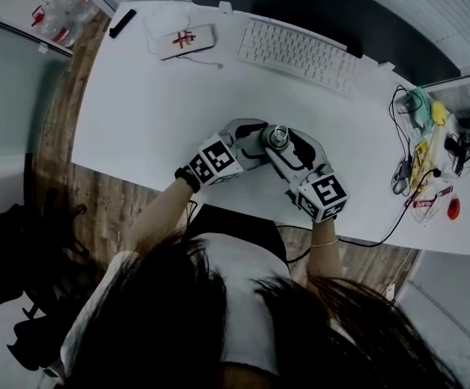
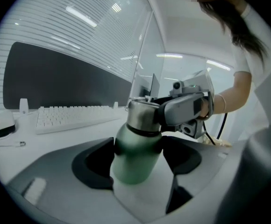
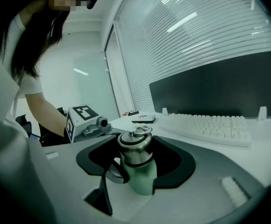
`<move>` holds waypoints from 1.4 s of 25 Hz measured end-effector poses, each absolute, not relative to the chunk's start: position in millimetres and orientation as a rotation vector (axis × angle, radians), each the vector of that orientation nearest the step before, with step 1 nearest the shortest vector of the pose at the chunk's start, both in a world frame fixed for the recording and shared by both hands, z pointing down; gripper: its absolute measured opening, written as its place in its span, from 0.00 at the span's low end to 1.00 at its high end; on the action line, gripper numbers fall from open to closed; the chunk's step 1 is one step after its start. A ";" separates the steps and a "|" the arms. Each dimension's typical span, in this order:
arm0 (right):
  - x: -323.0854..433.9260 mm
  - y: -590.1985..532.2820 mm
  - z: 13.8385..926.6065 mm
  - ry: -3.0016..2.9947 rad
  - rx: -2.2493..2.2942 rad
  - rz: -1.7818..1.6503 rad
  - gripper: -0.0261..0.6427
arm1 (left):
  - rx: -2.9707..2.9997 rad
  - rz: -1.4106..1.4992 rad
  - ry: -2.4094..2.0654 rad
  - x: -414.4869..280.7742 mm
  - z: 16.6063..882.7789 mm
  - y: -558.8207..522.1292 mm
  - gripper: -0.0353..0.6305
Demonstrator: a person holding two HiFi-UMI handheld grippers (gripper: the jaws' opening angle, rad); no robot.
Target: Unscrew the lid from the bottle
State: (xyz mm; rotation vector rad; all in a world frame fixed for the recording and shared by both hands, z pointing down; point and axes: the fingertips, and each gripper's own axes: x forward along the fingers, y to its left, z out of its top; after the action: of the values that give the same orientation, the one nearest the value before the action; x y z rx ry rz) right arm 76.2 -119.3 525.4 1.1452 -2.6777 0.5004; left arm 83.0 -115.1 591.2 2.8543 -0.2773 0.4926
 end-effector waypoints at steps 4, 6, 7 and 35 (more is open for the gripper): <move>73.0 -117.0 526.1 -2.710 0.965 0.489 0.40 | 2.873 0.569 -0.127 81.8 593.9 -112.2 0.62; 71.7 -115.8 526.3 -2.731 0.853 0.473 0.40 | 2.882 0.593 -0.035 82.3 592.5 -110.5 0.62; 71.0 -115.1 526.3 -2.740 0.795 0.464 0.40 | 2.888 0.602 0.009 82.6 591.9 -109.7 0.62; 73.5 -103.8 513.4 -2.746 1.035 0.557 0.42 | 2.886 0.657 0.163 82.4 588.3 -96.8 0.62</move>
State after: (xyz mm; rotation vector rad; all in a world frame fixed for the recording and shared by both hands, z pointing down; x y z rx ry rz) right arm 73.5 -103.8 513.4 1.0349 -2.7456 0.5569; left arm 82.4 -96.8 588.3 2.8858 0.1627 0.6569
